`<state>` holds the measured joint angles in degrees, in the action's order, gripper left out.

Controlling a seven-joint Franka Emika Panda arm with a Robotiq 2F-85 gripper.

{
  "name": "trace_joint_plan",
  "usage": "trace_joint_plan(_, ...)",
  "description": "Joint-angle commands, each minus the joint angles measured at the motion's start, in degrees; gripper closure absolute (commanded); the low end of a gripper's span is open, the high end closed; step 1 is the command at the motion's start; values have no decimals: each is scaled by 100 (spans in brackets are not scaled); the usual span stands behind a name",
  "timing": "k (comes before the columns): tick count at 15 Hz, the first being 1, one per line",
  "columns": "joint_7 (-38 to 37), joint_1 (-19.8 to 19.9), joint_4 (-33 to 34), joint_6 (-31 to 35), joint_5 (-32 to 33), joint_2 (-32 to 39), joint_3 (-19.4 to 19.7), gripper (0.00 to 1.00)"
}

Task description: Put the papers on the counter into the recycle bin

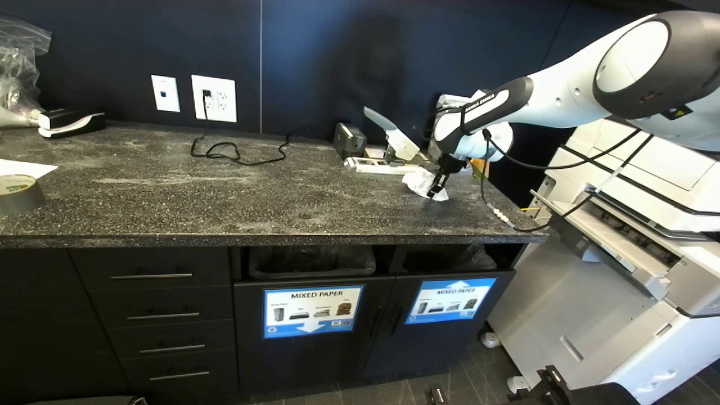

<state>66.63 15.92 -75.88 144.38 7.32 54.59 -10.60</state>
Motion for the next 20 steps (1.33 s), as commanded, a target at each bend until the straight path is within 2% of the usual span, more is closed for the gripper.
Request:
trace_joint_plan(1, 119, -180, 41, -518, -10, -86, 285, 93)
trace_joint_plan(3, 209, -166, -19, -745, 2, -179, 363, 92)
trace_joint_plan(7, 347, -160, -611, -891, 88, -557, 564, 90)
trace_joint_plan(14, 208, -121, -2372, -396, 177, -1512, 1019, 90)
trace_joint_plan(16, 206, -9, -2820, -203, 52, -1761, 1064, 89)
trace_joint_plan(20, -259, 71, -3682, 287, -198, -2157, 1135, 91)
